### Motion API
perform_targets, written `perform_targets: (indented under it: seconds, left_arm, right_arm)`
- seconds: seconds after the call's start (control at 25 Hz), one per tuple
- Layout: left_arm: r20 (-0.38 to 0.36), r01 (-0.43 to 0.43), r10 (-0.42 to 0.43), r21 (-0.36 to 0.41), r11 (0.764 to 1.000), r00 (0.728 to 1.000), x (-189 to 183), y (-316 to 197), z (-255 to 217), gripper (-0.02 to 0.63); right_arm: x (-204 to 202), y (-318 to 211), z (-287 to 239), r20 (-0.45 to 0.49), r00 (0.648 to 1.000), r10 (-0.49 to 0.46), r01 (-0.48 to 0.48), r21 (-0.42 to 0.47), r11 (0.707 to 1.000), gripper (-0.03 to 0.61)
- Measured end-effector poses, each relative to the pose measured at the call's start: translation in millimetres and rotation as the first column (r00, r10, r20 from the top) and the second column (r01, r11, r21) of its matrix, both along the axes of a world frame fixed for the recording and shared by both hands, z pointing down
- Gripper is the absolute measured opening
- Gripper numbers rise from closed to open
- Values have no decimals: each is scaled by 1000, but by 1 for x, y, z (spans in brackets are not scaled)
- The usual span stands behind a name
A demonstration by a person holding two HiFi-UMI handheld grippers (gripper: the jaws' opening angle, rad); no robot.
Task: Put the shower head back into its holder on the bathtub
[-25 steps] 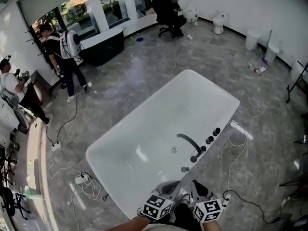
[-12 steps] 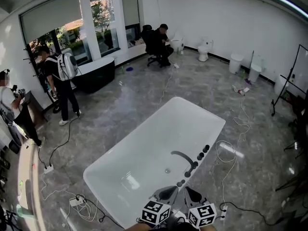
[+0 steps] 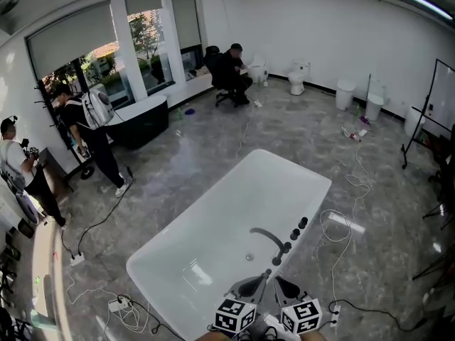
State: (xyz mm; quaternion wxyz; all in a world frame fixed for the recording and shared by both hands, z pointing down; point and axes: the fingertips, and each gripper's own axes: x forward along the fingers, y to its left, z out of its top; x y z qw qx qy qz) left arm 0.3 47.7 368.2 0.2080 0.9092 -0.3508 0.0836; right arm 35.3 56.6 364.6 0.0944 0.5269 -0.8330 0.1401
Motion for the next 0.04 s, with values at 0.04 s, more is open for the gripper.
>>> perform_targets:
  seconds: [0.04]
  left_arm:
    - [4,1,-1,3,1000,1000,5,1,0,5]
  right_arm:
    - [5,1,-1,0,1000,0,0,2,1000,12]
